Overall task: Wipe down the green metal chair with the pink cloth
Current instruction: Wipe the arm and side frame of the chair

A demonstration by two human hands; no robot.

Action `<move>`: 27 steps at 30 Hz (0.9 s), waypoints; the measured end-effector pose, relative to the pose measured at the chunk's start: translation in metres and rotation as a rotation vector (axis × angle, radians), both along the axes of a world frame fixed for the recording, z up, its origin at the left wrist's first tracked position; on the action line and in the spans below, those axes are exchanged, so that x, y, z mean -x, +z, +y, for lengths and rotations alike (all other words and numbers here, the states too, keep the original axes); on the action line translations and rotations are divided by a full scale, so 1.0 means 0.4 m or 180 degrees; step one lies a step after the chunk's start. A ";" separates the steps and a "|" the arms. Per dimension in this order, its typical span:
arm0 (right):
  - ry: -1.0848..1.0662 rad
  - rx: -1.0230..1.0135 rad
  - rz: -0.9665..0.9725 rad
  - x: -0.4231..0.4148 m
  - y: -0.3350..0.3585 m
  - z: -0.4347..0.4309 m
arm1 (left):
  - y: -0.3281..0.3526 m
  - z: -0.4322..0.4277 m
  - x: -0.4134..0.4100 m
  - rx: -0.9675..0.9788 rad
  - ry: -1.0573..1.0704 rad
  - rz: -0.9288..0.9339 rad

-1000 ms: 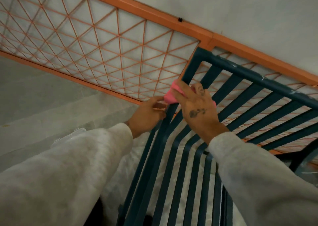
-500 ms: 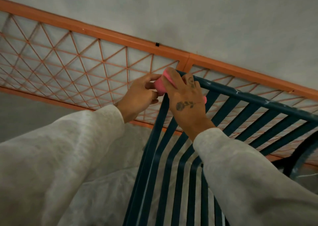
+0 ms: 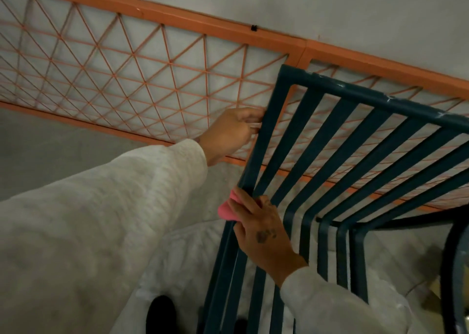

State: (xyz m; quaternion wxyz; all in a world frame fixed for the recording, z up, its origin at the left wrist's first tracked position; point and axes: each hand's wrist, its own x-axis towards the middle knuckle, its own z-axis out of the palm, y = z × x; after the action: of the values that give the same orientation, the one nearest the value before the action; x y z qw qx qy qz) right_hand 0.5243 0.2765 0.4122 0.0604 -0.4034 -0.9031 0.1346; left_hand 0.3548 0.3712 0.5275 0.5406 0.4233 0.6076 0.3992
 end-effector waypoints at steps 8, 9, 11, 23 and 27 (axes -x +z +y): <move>0.0196 -0.0674 -0.0236 0.001 0.003 0.121 | -0.067 -0.053 -0.010 0.0238 -0.0034 -0.0160; 0.0040 -0.0757 -0.0135 0.007 0.012 0.140 | -0.080 -0.057 -0.007 0.0271 -0.0024 -0.0183; -0.0167 -0.0839 -0.0092 0.021 0.030 0.142 | -0.095 -0.067 -0.001 0.0323 0.0003 -0.0215; -0.2992 0.2958 0.3521 -0.025 0.031 -0.139 | -0.188 -0.267 -0.022 0.0990 0.0249 -0.0674; -0.3057 0.3228 0.3249 -0.023 0.022 -0.123 | -0.212 -0.336 -0.039 0.1068 0.0390 -0.0733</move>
State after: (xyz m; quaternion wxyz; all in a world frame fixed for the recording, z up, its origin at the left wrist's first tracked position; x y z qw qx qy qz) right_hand 0.5336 0.2271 0.4210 0.3216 -0.6097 -0.3282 0.6459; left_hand 0.3706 0.2366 0.4427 0.6442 0.2412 0.6243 0.3703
